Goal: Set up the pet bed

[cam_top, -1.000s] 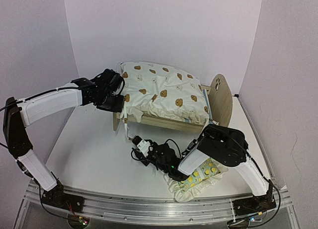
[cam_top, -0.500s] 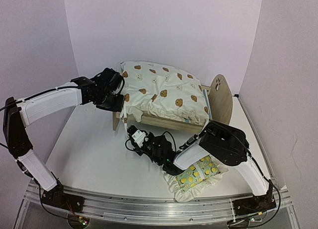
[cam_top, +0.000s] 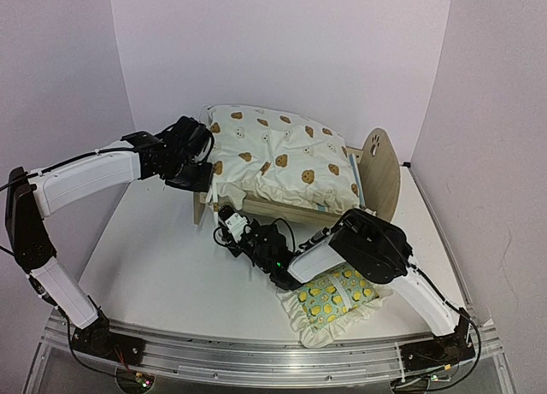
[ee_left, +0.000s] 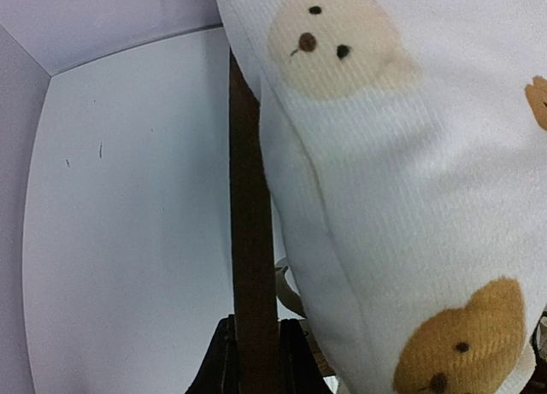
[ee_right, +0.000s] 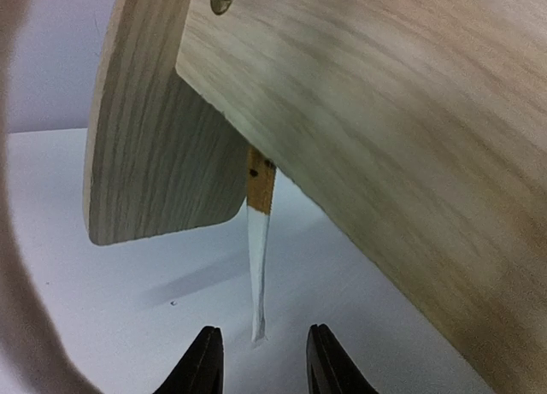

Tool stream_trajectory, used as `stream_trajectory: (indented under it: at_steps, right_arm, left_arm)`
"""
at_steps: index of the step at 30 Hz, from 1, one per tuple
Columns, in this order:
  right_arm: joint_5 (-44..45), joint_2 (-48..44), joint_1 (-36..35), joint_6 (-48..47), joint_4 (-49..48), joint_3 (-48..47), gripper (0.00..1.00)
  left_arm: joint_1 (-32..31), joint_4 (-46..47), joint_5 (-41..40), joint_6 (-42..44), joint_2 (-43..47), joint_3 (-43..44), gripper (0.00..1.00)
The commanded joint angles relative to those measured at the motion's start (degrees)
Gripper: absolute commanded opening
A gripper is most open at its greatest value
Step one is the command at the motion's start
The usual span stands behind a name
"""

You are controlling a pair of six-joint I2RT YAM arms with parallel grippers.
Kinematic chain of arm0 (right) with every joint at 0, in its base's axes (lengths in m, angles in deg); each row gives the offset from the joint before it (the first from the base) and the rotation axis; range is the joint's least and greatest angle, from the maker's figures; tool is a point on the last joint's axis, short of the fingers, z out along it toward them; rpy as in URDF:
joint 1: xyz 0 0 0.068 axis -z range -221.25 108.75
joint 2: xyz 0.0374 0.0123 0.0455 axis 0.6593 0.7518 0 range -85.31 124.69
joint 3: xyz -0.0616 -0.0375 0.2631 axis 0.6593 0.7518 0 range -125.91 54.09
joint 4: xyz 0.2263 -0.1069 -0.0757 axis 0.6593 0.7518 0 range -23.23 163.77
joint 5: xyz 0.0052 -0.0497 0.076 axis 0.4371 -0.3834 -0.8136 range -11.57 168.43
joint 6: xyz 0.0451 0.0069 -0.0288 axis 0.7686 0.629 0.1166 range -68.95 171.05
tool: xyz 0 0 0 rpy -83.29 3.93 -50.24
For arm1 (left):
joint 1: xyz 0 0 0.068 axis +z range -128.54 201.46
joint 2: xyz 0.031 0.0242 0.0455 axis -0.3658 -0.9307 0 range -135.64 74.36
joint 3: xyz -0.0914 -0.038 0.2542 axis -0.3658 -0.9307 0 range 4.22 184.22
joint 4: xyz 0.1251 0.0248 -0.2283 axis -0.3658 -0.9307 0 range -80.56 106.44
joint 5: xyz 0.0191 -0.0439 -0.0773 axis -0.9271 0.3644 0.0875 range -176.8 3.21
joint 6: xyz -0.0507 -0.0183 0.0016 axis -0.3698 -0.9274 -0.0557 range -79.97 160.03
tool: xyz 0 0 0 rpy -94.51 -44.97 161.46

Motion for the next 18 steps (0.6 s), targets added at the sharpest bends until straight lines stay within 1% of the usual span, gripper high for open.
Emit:
stream_trajectory:
  at_steps: [1,5,18]
  right_arm:
    - [-1.49,3.55,0.16,2.05,0.47,-6.04,0.36]
    - [-1.66,5.52,0.31,2.18,0.46,-8.68,0.43]
    - [0.97,13.97,0.27,-2.92,-0.85,-21.53,0.43]
  left_arm:
    - [-0.62,7.21,5.04,2.74,5.74,6.57,0.0]
    - [-0.57,6.88,5.97,2.9,5.74,7.58,0.0]
    - [-0.69,6.17,8.68,2.74,6.72,8.77,0.0]
